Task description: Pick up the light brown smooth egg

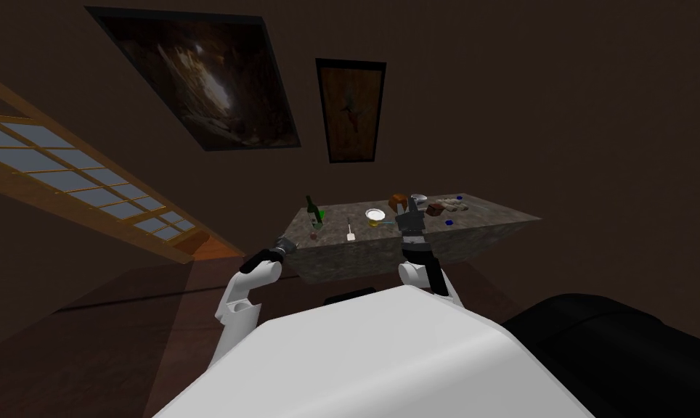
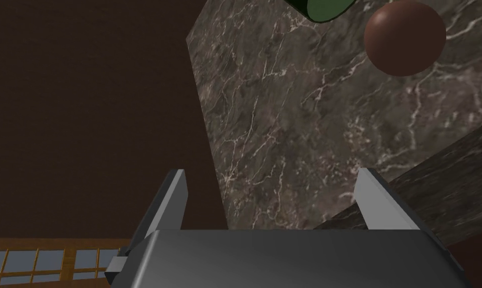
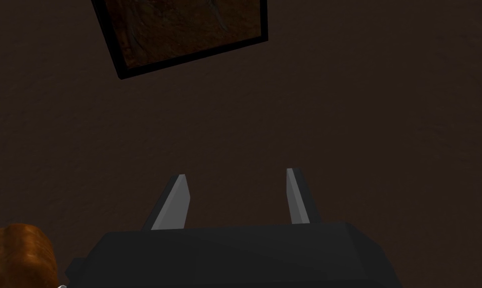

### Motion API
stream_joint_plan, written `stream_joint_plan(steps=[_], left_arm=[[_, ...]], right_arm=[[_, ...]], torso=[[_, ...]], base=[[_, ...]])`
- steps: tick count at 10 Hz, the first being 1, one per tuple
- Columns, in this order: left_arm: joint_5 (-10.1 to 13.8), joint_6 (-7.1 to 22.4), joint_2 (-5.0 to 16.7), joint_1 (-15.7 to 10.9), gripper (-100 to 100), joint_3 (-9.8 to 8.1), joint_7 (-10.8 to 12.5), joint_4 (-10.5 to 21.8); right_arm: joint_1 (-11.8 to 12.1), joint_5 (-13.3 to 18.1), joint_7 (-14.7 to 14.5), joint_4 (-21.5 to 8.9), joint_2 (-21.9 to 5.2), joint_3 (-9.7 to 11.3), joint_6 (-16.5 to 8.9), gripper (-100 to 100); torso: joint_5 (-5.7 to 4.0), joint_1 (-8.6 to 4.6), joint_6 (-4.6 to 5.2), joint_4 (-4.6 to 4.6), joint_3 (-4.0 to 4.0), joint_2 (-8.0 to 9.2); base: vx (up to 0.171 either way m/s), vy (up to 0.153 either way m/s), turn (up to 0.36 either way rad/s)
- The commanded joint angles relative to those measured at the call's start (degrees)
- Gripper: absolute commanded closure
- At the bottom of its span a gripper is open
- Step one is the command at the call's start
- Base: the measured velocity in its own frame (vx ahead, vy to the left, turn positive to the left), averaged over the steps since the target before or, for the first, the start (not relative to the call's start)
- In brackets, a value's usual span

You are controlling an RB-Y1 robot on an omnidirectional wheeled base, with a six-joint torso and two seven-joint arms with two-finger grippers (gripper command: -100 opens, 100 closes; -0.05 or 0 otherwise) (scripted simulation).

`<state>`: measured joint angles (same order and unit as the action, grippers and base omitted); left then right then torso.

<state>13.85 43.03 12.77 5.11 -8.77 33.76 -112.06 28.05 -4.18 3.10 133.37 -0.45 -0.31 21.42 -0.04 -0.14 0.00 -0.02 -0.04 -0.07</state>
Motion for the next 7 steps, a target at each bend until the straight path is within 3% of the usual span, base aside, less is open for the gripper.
stream_joint_plan(steps=[1, 2, 7], left_arm=[[0.9, 2.9, 0.2, -1.3, -100, -0.34, 1.9, 1.5], [0.9, 4.0, 0.2, -1.3, -100, -0.34, 1.9, 1.5], [3.2, 12.1, 0.9, -4.7, -100, -1.25, 6.6, 4.9]], right_arm=[[0.0, 0.0, 0.0, 0.0, 0.0, 0.0, 0.0, 0], [0.0, 0.0, 0.0, 0.0, 0.0, 0.0, 0.0, 0], [0.0, 0.0, 0.0, 0.0, 0.0, 0.0, 0.0, 0]], torso=[[0.0, 0.0, 0.0, 0.0, 0.0, 0.0], [0.0, -0.02, 0.0, 0.0, -0.01, -0.03], [0.0, 0.01, 0.0, -0.01, -0.02, -0.03]], base=[[0.025, -0.043, 0.016], [0.022, -0.04, 0.009], [0.027, -0.042, 0.011]])
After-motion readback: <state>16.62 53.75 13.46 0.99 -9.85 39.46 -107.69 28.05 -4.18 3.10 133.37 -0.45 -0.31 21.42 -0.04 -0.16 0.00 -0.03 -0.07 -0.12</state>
